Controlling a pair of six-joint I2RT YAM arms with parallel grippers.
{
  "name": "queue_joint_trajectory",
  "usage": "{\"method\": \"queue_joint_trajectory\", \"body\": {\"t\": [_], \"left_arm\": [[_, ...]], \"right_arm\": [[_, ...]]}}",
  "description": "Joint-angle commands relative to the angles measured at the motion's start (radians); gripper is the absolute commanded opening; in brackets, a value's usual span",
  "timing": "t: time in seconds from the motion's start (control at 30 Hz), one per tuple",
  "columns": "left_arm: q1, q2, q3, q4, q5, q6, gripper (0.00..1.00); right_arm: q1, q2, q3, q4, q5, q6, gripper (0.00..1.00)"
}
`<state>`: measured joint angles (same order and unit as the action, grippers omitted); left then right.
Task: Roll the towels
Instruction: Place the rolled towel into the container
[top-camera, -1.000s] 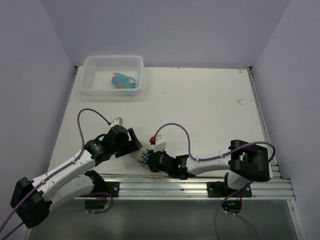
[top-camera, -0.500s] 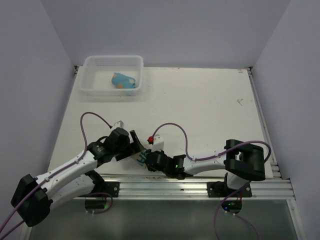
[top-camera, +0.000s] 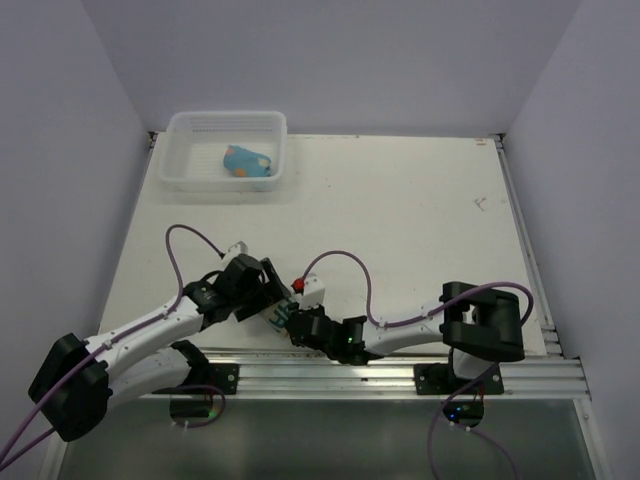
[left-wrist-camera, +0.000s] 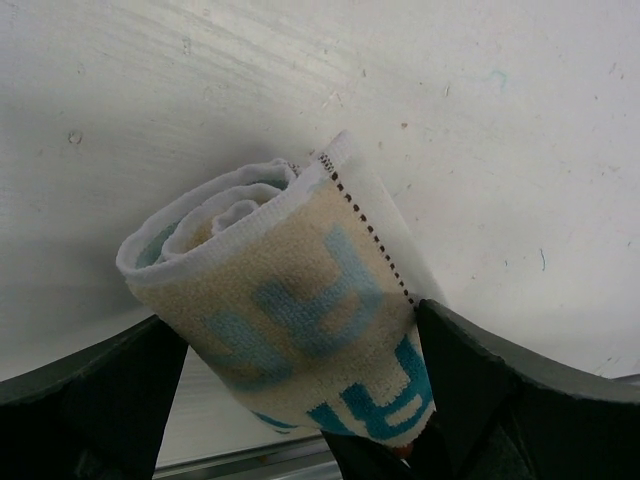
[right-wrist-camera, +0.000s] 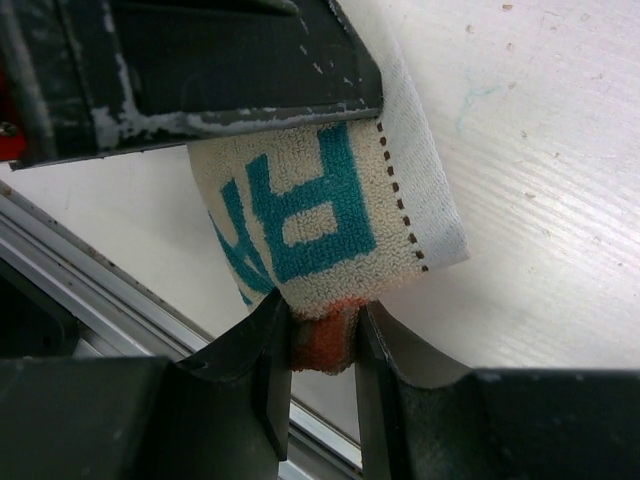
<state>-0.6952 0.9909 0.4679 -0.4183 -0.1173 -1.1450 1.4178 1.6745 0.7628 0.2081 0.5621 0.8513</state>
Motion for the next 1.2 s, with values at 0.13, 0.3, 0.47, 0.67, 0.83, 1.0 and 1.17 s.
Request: {"method": "queue_joint_trajectory", "body": {"t": [0.13,0.3,0.47,0.67,0.83,1.0,1.17], "left_arm": [[-0.003,0.084,-0.017,0.090,0.010,-0.022,0.95],[-0.007,0.107,-0.069,0.107,0.018,-0.025,0.92],[-0.007,0.140,-0.098,0.141,0.028,-0.018,0.82],[-0.012,0.201,-0.086,0.133,0.039,0.031,0.53],[-0.012,0.216,-0.117,0.130,0.070,0.068,0.41],[-0.012,0.207,-0.063,0.082,0.068,0.103,0.37],[-0.012,0.207,0.052,-0.039,-0.019,0.163,0.36]], "right_arm": [[0.017,0.056,-0.013,0.074,0.093,0.044,0.04],[0.018,0.076,-0.011,0.097,0.099,0.066,0.04],[0.020,0.080,-0.006,0.106,0.102,0.060,0.14],[0.021,0.044,-0.026,0.113,0.119,0.061,0.30],[0.021,0.011,-0.026,0.087,0.131,0.032,0.44],[0.023,-0.102,-0.059,0.054,0.116,0.003,0.60],[0.023,-0.240,-0.117,-0.061,0.064,-0.008,0.87]]}}
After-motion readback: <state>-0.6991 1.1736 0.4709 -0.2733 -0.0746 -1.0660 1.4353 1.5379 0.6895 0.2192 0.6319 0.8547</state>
